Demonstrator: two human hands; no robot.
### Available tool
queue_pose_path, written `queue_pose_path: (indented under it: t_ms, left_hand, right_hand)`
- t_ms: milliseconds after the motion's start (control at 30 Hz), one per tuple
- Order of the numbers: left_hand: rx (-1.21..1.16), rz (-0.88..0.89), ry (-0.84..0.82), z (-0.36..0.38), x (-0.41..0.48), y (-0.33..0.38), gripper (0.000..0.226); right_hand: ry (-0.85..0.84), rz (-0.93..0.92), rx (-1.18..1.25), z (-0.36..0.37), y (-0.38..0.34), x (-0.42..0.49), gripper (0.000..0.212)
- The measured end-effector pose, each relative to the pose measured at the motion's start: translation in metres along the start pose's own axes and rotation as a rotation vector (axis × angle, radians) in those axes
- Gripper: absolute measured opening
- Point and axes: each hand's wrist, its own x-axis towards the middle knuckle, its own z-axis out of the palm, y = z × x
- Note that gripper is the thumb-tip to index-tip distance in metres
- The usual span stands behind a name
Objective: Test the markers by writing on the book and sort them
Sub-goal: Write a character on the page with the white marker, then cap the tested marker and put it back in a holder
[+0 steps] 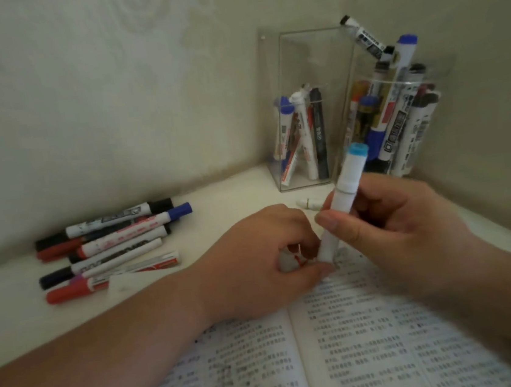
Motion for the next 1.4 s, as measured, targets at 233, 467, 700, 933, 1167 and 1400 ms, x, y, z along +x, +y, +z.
queue_pose_path:
  t_ms: [233, 467, 700, 933, 1167, 1400]
  left_hand:
    - [-0.048, -0.114, 0.216, -0.010, -0.008, -0.004, 0.014]
    - [-0.313, -0.160, 0.880, -0.028, -0.010, -0.020, 0.014]
    - [-0.329, -0.176, 0.927, -0.033, -0.010, -0.027, 0.014]
    - [-0.161, -0.260, 0.553, -0.025, -0.009, -0.028, 0.016]
    - [0.035, -0.296, 0.281, -0.022, -0.001, -0.029, 0.013]
    - [0.131, -0.166, 0.250, -0.016, 0.000, -0.026, 0.016]
  right_hand:
    - [0.158, 0.161, 0.500, -0.023, -0.014, 0.019, 0.051]
    - [0.055, 0.388, 0.021, -0.031, -0.019, 0.040, 0.048]
    - [-0.228, 0.195, -0.789, 0.035, -0.014, 0.076, 0.020]
    - [-0.119, 0.175, -0.909, 0.005, -0.008, 0.075, 0.012]
    - [-0.297, 0.369, -0.967, -0.028, 0.009, 0.046, 0.005]
    - [-0.294, 0.332, -0.879, -0.024, 0.016, 0.046, 0.031]
